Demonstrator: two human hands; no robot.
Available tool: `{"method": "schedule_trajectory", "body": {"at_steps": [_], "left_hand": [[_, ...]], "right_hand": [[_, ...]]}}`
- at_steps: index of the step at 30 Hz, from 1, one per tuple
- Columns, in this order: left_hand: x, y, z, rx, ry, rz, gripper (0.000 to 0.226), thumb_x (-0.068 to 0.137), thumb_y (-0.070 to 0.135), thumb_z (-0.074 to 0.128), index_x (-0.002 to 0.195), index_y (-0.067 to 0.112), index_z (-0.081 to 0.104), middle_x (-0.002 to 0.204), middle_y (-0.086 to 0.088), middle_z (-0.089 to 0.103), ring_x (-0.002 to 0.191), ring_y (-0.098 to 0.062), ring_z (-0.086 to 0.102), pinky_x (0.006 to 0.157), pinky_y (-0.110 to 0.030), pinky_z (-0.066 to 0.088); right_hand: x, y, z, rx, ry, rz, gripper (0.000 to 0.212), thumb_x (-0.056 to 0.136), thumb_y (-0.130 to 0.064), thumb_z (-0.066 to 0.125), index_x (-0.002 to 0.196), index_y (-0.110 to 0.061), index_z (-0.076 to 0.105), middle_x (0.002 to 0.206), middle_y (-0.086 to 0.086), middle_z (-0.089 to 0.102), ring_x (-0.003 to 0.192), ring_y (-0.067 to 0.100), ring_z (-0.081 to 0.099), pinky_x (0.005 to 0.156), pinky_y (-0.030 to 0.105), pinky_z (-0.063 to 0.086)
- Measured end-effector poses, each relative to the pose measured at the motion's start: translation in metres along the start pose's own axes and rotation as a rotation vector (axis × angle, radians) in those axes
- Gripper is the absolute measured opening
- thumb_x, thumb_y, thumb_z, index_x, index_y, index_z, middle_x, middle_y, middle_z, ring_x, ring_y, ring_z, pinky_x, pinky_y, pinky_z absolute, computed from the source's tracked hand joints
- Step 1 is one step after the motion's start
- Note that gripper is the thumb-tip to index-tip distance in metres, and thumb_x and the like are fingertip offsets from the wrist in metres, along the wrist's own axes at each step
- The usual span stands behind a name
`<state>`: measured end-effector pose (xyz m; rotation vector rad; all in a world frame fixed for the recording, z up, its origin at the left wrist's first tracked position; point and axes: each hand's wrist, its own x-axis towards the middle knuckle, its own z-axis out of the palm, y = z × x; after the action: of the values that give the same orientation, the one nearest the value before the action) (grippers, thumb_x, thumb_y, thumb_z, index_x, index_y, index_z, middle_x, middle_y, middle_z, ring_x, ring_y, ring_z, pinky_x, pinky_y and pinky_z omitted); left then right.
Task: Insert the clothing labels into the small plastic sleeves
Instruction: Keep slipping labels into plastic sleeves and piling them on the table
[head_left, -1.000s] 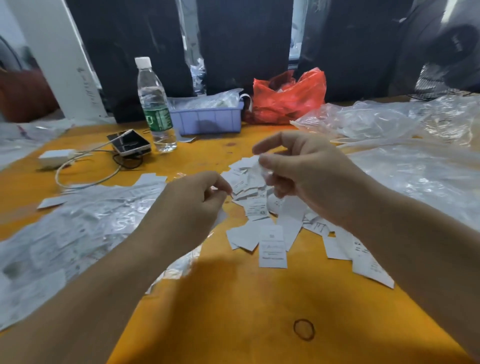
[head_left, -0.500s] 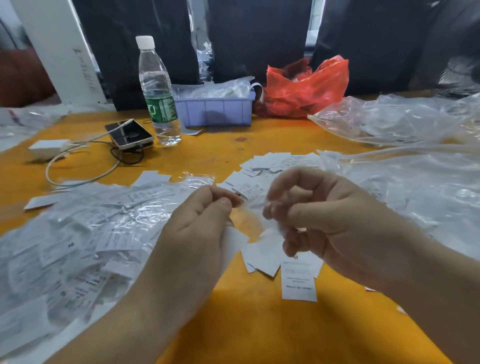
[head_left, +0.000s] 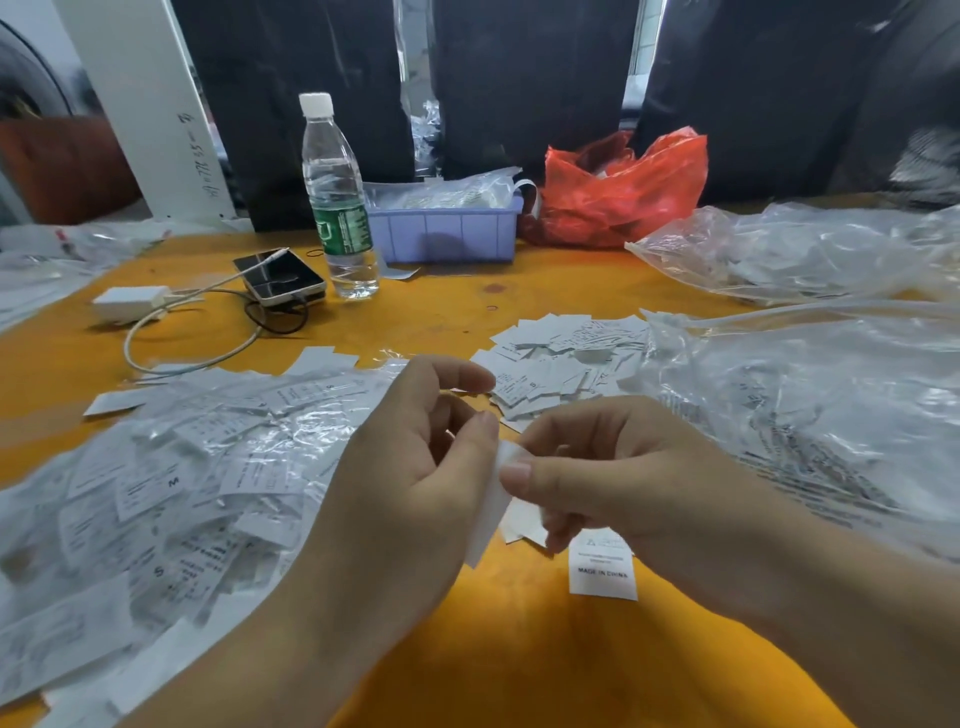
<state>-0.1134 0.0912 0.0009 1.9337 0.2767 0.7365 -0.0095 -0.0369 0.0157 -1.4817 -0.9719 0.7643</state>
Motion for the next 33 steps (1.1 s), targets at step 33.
{"method": "schedule_trajectory", "body": {"at_steps": [33], "left_hand": [[0.008,-0.003,-0.01,-0.133,-0.049,-0.108,0.01,0.08,0.034,0.064,0.085,0.035,0.073,0.079,0.005,0.072,0.069,-0.008,0.067,0.062,-0.022,0.055]], "right_hand": [[0.002,-0.002,-0.012,-0.016,0.222,-0.072,0.016,0.078,-0.007,0.076,0.077,-0.023,0.075,0.066,-0.004,0.065,0.058,0.012,0.06,0.06,0.025,0.05]]}}
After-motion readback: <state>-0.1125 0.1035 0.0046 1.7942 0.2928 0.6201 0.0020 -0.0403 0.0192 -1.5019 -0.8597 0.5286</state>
